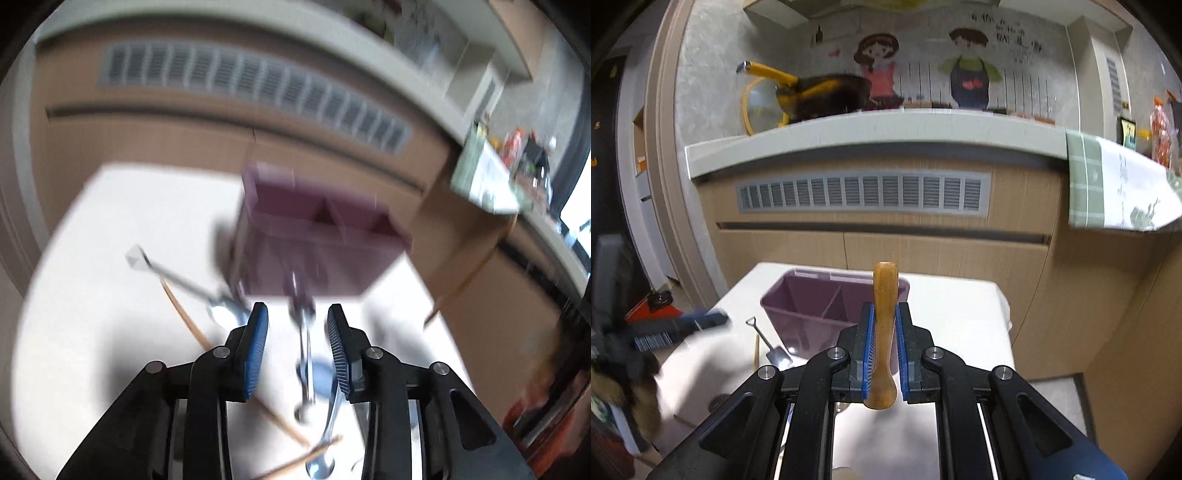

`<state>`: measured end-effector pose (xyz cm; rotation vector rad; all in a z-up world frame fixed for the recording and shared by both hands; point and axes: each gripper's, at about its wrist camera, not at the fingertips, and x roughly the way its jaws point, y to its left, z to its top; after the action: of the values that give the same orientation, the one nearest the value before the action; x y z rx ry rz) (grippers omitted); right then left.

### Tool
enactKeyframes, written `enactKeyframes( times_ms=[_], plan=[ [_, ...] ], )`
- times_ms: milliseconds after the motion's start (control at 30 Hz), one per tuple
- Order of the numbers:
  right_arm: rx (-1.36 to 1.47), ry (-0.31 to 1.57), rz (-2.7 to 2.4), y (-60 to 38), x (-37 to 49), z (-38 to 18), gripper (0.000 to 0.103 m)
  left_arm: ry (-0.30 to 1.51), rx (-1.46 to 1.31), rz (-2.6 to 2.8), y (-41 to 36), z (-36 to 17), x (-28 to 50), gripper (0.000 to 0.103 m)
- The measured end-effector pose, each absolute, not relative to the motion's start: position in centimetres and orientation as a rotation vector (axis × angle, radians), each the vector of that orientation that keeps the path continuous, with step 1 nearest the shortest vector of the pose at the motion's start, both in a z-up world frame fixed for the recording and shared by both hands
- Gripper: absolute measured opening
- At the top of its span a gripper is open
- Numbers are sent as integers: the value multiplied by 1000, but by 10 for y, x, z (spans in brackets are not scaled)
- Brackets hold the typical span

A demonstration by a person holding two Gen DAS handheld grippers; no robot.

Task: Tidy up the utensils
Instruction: 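Grasp the white-ball-handled spoon with the left tool, then lower the white-ball spoon into the holder with the left tool while the right drops the wooden spoon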

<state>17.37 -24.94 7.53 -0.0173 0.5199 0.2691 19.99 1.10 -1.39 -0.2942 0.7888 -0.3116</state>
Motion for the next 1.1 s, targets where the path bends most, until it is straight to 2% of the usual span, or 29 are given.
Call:
enactKeyframes(
  times_ms=[267, 500, 567, 933, 1100],
  plan=[
    [-5, 554, 265, -257, 166, 56, 10, 859, -114, -274, -33, -70, 154, 35],
    [0, 560, 273, -255, 164, 50, 10, 887, -62, -271, -48, -77, 162, 34],
    [2, 562, 275, -254, 164, 50, 10, 884, -57, -272, -48, -75, 161, 22],
    [-5, 528, 265, -254, 159, 59, 10, 613, -33, -219, -29, 4, 145, 22],
    [-13, 521, 268, -252, 159, 62, 10, 575, -69, -220, -18, 30, 160, 22]
  ],
)
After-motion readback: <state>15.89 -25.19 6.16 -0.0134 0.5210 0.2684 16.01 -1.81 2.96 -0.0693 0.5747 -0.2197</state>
